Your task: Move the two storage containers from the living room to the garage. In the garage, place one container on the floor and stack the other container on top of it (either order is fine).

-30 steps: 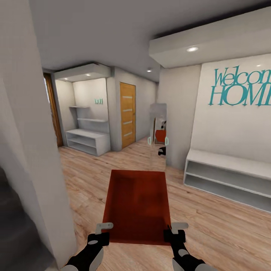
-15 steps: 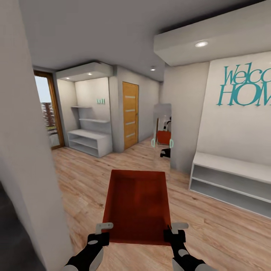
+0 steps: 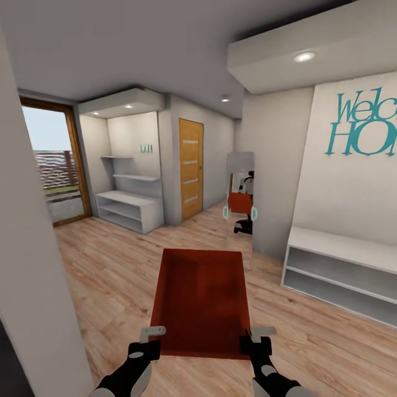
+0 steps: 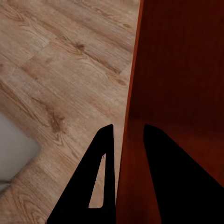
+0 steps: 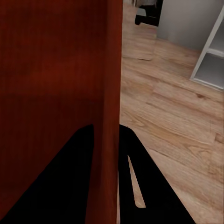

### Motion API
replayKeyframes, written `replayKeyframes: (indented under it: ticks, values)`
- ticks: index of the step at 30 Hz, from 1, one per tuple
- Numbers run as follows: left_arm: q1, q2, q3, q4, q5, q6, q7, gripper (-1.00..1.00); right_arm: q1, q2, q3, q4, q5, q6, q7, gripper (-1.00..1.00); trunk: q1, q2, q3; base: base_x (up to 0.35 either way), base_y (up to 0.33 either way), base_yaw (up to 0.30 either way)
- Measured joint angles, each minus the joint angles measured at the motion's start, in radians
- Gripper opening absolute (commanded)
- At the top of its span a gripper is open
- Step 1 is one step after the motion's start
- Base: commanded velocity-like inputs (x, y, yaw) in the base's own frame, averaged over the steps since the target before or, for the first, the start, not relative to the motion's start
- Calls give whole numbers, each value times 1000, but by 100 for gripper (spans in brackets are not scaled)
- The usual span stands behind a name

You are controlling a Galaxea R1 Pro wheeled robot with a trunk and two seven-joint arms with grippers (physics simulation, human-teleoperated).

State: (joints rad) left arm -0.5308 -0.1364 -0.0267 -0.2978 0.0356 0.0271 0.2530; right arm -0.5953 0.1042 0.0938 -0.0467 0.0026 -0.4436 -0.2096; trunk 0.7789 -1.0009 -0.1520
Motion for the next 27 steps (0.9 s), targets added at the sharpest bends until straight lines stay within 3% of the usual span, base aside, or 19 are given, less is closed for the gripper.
replayKeyframes:
  ticks: [27]
  values:
    - [0,0,0,0,0,0,0,-100,0,0,1,0,-1,1,0,-100,0,0,0,322,0,0]
